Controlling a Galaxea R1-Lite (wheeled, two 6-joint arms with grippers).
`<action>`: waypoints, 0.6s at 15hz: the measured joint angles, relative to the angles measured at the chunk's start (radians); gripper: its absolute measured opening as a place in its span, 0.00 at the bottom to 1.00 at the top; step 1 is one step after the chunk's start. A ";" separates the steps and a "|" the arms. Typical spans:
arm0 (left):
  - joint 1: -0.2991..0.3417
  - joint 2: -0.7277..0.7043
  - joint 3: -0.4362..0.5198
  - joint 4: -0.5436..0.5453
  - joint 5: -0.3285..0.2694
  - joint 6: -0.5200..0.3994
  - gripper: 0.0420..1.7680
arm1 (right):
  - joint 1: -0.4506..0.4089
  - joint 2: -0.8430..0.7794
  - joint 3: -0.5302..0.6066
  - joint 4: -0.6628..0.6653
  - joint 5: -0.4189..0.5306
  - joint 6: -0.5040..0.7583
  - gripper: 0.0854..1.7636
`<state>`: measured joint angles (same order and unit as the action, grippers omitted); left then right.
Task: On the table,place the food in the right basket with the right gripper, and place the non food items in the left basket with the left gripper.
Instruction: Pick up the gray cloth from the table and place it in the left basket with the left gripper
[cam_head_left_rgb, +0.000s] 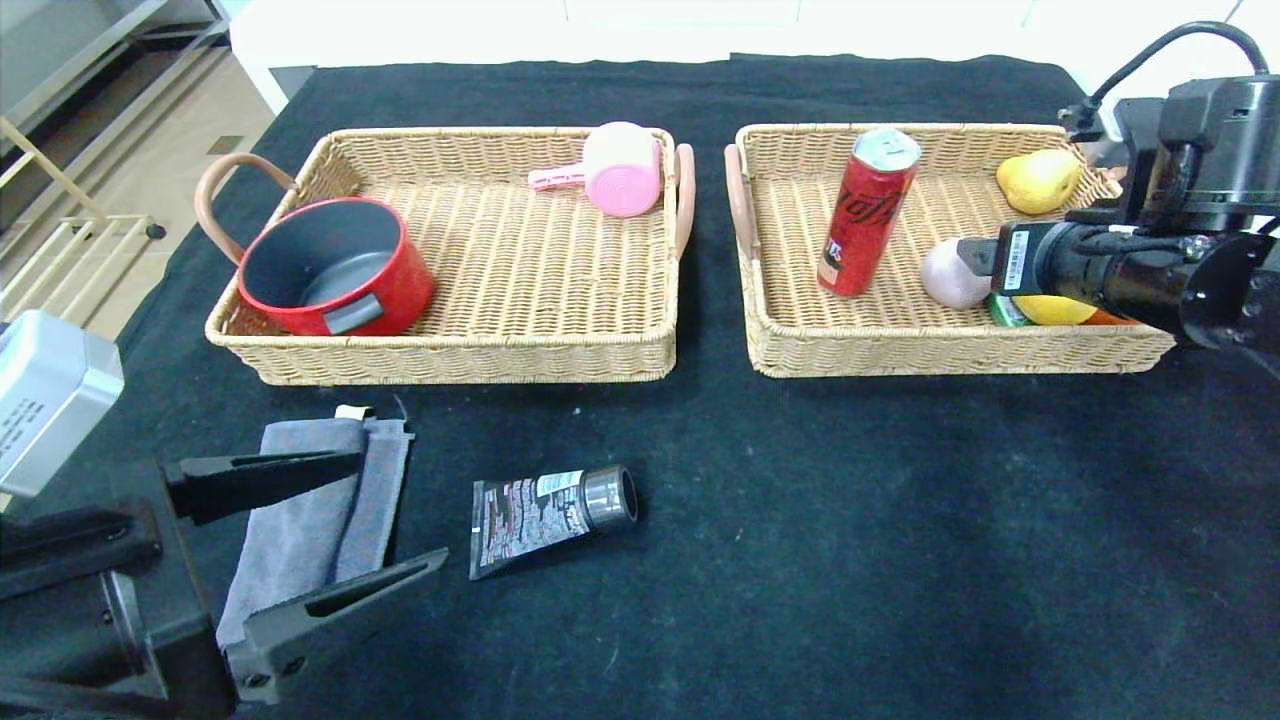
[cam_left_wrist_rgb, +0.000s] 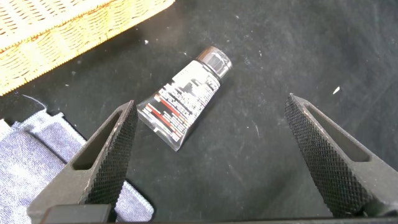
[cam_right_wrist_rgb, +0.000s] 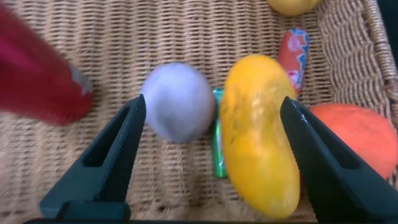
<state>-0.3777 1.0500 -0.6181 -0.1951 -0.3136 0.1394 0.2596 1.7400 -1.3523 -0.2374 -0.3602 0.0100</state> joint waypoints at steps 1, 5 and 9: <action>0.000 -0.002 0.000 0.001 0.000 0.004 0.97 | 0.014 -0.024 0.027 0.002 0.029 0.000 0.90; 0.000 -0.008 0.001 0.000 0.001 0.008 0.97 | 0.094 -0.141 0.178 0.005 0.137 -0.005 0.93; 0.001 -0.013 0.000 0.000 0.013 0.010 0.97 | 0.213 -0.272 0.357 0.002 0.312 -0.057 0.94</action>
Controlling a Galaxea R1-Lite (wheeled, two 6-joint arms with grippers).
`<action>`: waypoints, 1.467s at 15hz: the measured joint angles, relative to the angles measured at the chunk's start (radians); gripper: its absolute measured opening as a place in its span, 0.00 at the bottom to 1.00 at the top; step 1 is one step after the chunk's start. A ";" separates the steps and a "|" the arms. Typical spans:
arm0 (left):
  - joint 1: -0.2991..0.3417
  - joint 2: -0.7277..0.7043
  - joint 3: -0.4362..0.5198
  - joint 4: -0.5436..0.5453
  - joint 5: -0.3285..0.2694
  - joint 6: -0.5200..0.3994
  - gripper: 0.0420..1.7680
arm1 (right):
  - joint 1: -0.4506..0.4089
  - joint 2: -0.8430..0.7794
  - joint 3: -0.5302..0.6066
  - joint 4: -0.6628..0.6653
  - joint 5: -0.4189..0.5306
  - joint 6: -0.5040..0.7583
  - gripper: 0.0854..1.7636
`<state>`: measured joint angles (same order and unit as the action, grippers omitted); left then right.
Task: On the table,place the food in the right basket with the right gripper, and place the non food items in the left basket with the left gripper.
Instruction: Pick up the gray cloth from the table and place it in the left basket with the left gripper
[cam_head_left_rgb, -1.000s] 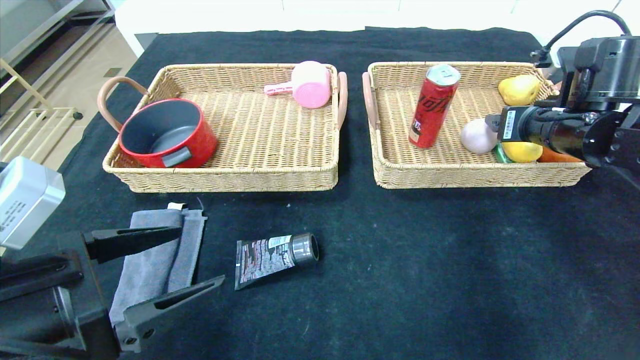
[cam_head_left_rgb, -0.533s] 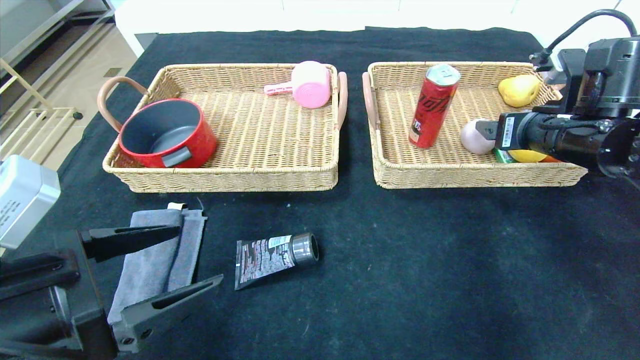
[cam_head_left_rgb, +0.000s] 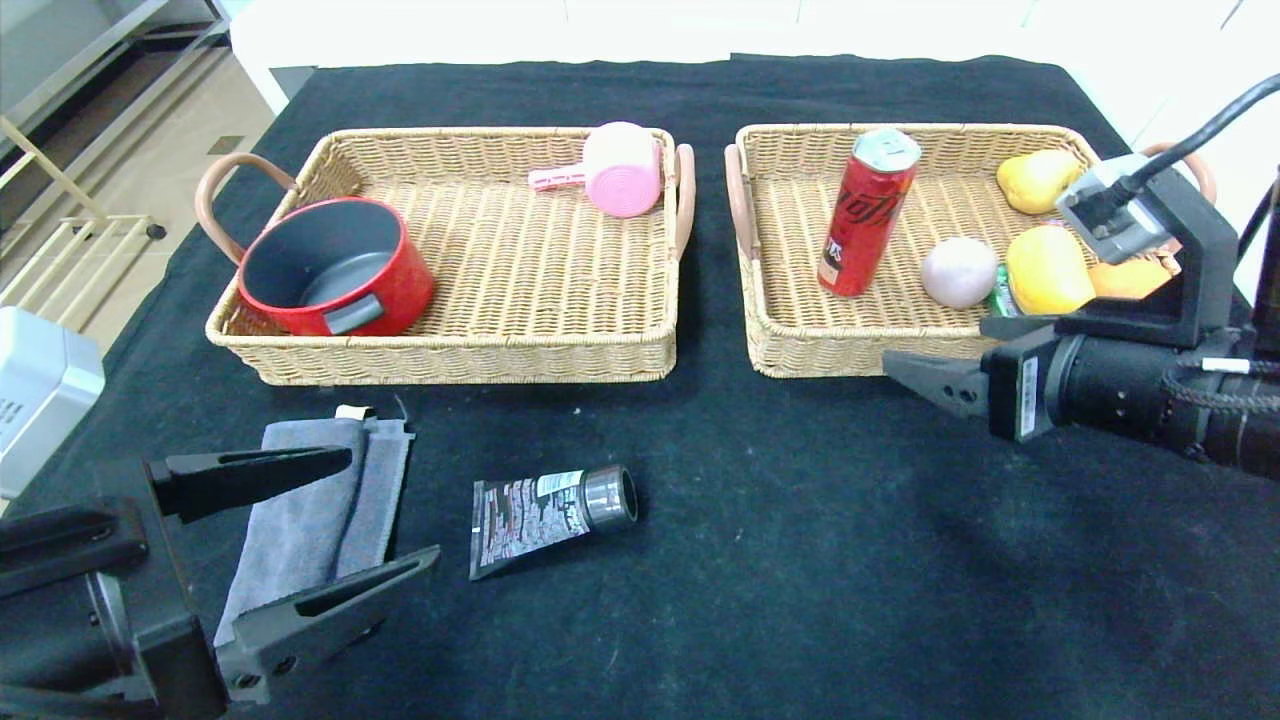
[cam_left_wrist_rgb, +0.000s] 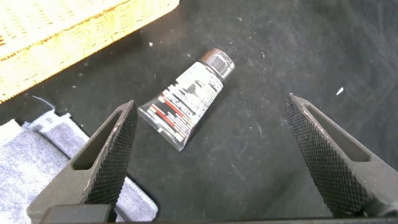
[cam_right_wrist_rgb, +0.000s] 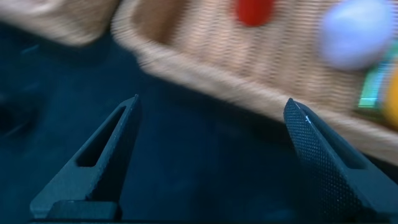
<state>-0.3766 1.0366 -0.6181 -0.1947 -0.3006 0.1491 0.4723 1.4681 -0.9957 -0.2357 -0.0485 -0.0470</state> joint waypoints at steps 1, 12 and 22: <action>0.000 -0.001 0.000 0.000 0.001 0.000 0.97 | 0.028 -0.023 0.033 -0.002 0.030 -0.010 0.95; -0.005 -0.010 -0.004 0.010 0.030 0.005 0.97 | 0.250 -0.121 0.408 -0.379 0.135 -0.054 0.96; -0.103 -0.042 0.001 0.024 0.186 0.035 0.97 | 0.211 -0.123 0.618 -0.609 0.312 -0.054 0.96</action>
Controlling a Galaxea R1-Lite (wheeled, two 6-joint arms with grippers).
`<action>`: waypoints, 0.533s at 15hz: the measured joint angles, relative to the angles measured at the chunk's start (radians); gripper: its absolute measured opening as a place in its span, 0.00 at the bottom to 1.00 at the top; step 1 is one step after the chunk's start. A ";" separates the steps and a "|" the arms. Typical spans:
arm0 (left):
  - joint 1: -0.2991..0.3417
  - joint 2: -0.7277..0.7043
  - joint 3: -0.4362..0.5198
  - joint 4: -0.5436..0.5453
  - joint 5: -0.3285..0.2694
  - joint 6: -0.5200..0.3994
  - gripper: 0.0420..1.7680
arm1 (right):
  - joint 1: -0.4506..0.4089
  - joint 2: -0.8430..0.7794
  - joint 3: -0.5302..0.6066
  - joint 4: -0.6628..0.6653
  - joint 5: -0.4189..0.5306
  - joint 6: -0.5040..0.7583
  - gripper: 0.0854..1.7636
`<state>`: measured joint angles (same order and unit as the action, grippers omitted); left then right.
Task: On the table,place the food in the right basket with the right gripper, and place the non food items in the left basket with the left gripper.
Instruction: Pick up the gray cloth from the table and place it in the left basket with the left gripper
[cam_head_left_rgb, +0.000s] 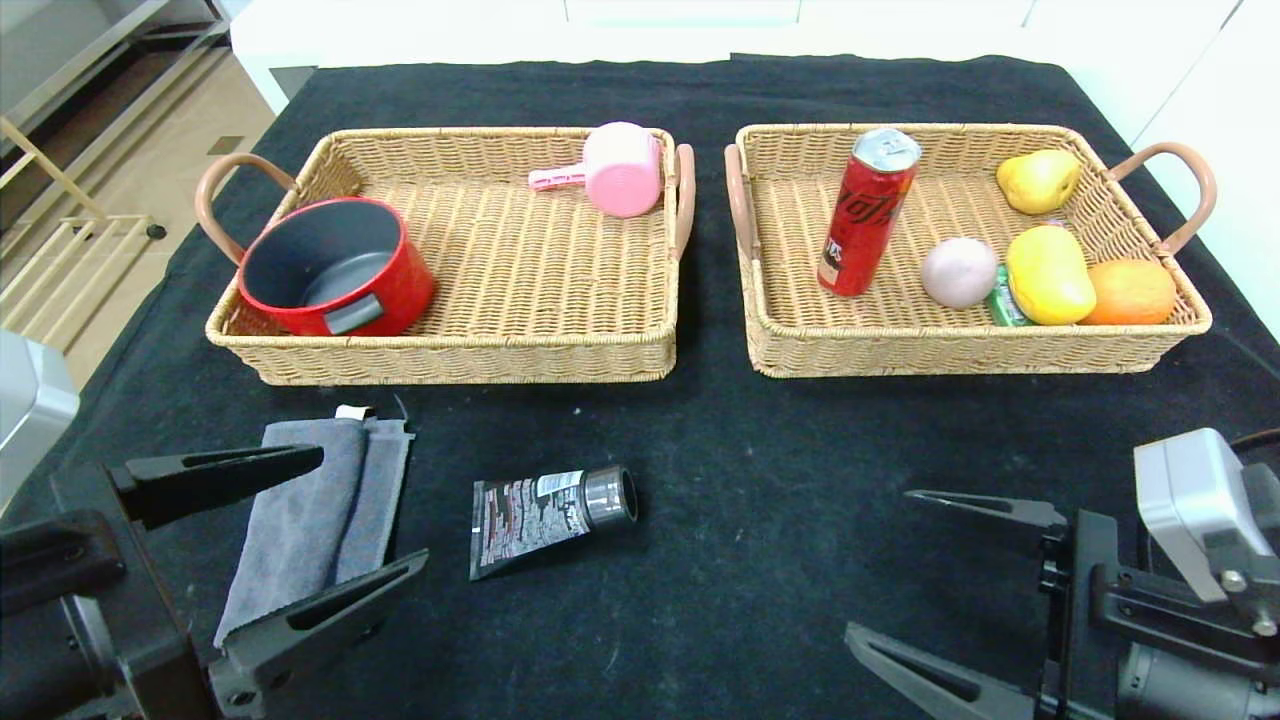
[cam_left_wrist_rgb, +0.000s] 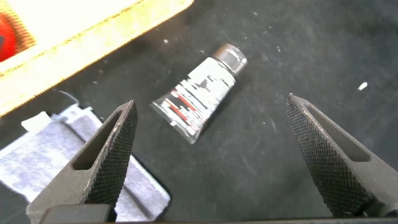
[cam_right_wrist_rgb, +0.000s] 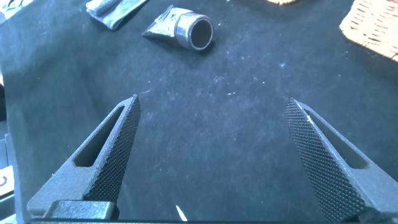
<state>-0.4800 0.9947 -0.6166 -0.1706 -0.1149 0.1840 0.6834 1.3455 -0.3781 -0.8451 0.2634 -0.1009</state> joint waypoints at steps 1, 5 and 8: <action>-0.002 0.001 -0.003 -0.001 0.004 0.000 0.97 | -0.005 0.000 0.013 -0.029 0.003 0.005 0.96; -0.003 0.009 -0.027 0.021 0.038 0.004 0.97 | -0.027 0.004 0.043 -0.053 0.008 0.007 0.96; 0.005 0.011 -0.078 0.113 0.069 0.006 0.97 | -0.039 0.005 0.047 -0.052 0.007 0.007 0.96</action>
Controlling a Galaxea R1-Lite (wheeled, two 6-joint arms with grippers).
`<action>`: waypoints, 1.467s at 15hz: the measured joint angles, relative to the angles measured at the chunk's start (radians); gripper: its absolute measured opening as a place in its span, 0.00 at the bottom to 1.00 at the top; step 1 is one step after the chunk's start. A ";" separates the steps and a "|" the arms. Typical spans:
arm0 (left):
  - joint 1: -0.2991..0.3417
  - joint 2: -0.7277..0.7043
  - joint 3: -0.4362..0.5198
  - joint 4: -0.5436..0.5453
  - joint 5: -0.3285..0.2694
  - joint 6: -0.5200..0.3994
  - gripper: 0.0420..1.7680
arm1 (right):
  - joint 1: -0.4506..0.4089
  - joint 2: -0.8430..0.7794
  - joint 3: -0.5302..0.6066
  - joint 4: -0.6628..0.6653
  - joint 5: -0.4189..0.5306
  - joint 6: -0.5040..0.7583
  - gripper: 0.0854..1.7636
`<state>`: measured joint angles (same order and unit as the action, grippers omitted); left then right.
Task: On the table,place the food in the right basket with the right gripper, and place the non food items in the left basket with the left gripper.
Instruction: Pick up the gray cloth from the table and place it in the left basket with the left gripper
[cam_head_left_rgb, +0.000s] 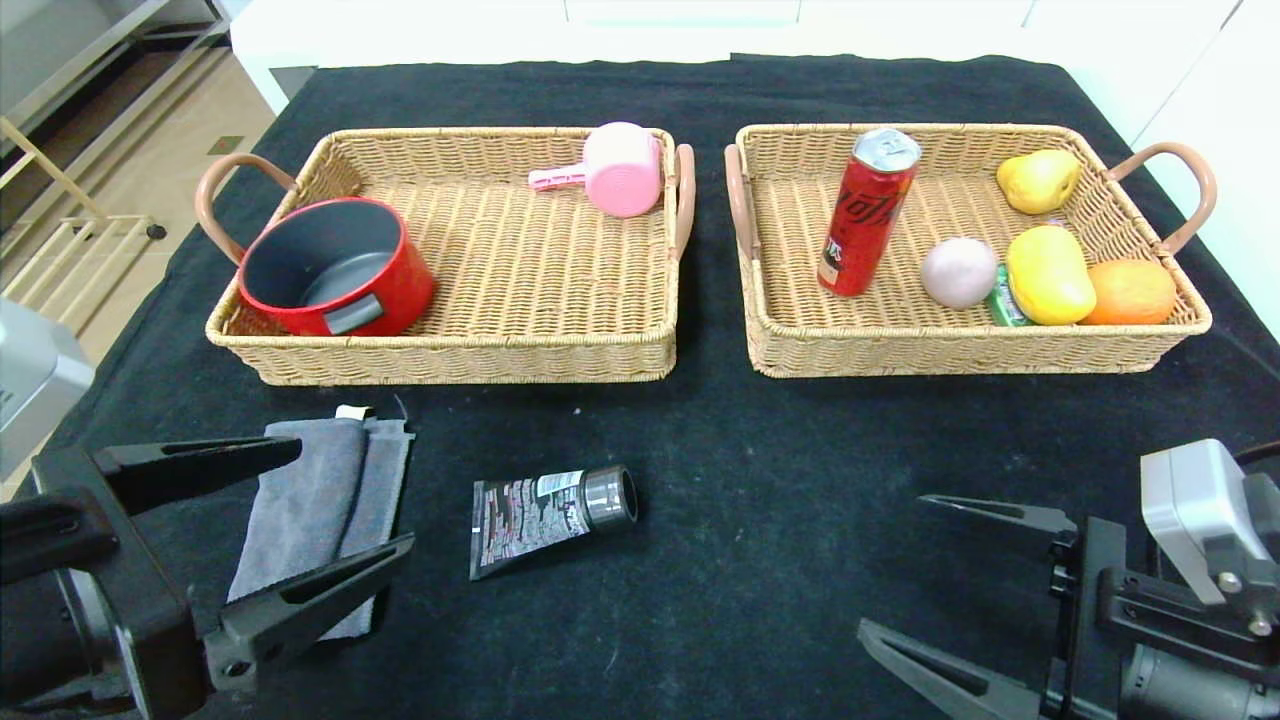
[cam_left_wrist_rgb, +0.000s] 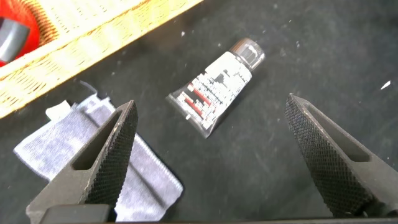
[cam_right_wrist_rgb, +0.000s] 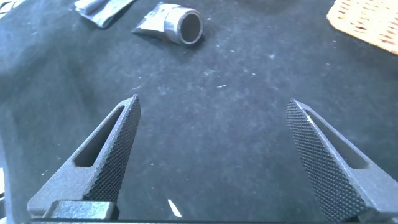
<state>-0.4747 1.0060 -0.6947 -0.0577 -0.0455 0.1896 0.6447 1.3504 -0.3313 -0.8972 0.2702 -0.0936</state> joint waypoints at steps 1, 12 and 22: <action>0.010 0.000 -0.016 0.025 0.001 -0.001 0.97 | -0.006 -0.001 0.001 0.000 0.001 -0.001 0.96; 0.155 0.069 -0.289 0.447 0.141 -0.059 0.97 | -0.016 -0.036 -0.002 0.001 0.003 0.003 0.97; 0.257 0.280 -0.323 0.501 0.197 -0.281 0.97 | -0.022 -0.030 -0.002 0.004 0.003 0.002 0.97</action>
<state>-0.2172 1.2860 -1.0179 0.4438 0.1519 -0.0917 0.6226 1.3204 -0.3334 -0.8932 0.2728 -0.0913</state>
